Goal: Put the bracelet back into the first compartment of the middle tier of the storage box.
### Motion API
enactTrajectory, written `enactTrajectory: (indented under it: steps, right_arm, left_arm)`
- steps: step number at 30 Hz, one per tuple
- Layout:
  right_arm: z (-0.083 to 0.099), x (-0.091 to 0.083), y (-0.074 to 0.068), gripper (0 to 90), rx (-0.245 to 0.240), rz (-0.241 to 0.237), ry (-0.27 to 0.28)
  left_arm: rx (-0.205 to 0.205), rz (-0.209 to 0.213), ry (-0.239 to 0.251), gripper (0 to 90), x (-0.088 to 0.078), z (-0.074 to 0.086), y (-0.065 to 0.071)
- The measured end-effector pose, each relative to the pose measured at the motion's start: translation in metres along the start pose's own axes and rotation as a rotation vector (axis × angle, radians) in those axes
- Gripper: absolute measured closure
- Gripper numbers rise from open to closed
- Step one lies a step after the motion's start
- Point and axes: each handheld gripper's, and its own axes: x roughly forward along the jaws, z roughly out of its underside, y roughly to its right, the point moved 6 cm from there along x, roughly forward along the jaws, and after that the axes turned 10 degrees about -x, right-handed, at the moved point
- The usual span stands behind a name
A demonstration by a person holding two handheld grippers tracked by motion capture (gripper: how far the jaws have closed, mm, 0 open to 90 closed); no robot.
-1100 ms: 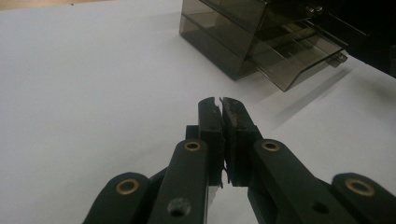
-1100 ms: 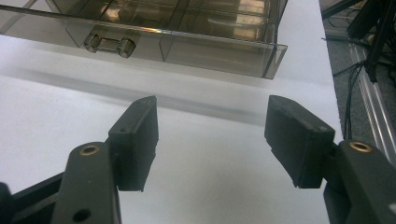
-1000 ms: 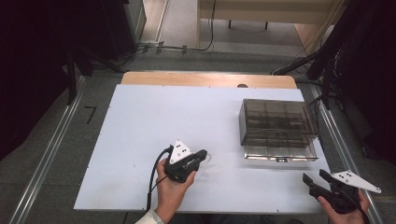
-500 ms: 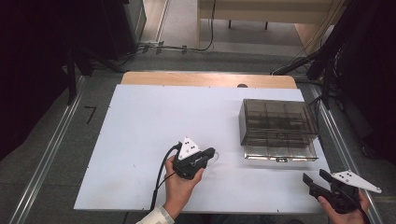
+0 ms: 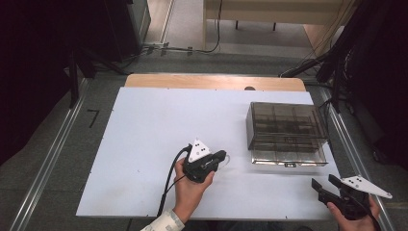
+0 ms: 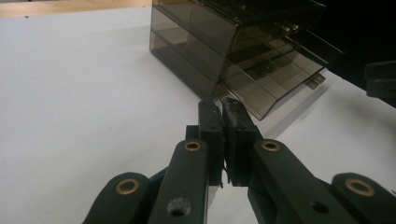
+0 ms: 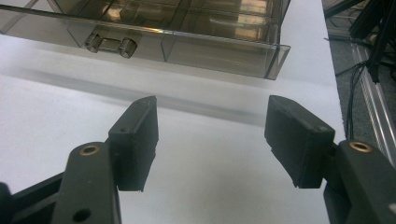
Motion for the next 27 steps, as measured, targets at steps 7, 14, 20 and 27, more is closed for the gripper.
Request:
enactTrajectory:
  steps: [7,14,20,27]
  right_arm:
    - [0.000,0.000,0.000,33.4,0.000,-0.002,0.000]
    - [0.000,0.001,0.000,33.4,-0.001,-0.004,0.002]
    - [0.000,0.001,0.000,33.5,0.000,-0.005,0.001]
    - [0.000,0.001,0.000,33.5,-0.003,-0.007,-0.001]
  left_arm:
    - [0.006,0.023,0.004,88.2,0.008,-0.005,0.010]
    - [0.012,0.038,0.007,88.2,0.015,-0.011,0.018]
    - [0.018,0.051,0.014,88.2,0.019,-0.015,0.024]
    - [0.010,0.059,0.016,88.2,0.024,-0.018,0.028]
